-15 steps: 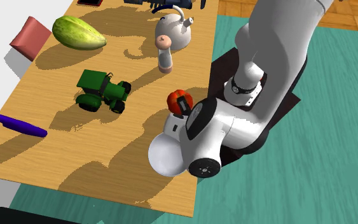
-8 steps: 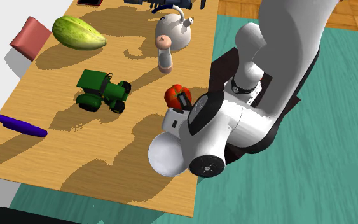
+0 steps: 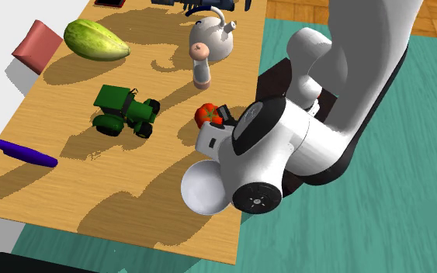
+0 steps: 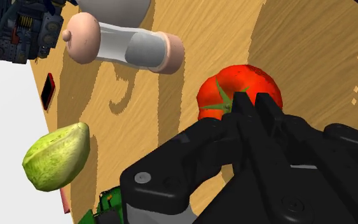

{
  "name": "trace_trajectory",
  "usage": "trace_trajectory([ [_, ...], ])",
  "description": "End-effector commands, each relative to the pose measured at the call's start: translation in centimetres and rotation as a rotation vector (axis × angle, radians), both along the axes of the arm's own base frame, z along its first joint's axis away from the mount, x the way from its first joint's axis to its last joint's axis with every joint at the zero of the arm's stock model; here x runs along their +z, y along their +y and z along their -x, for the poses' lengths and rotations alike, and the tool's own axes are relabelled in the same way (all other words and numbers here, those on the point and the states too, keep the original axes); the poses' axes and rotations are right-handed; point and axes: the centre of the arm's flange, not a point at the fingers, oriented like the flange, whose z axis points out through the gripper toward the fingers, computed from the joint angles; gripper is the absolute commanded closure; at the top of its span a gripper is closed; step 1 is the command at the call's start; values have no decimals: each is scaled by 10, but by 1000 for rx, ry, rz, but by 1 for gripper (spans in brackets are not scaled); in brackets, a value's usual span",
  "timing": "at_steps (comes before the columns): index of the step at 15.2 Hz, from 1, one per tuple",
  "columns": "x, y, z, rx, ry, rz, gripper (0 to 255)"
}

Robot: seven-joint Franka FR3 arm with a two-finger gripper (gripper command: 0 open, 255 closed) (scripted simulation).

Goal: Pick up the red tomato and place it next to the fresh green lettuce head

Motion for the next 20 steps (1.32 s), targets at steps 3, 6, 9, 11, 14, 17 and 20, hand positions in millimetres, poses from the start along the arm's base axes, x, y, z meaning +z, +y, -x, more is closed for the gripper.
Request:
trace_trajectory([
  [3,10,-1,-1,0,0,0,255],
  [6,-13,-7,9,72,-2,-8,0],
  [9,-48,-18,22,181,-6,-19,0],
  [11,-72,-26,31,253,-9,-26,0],
  [14,-88,-34,36,292,-10,-30,0],
  [17,-99,-45,39,292,-10,-30,0],
  [20,-112,-59,43,292,-10,-30,0],
])
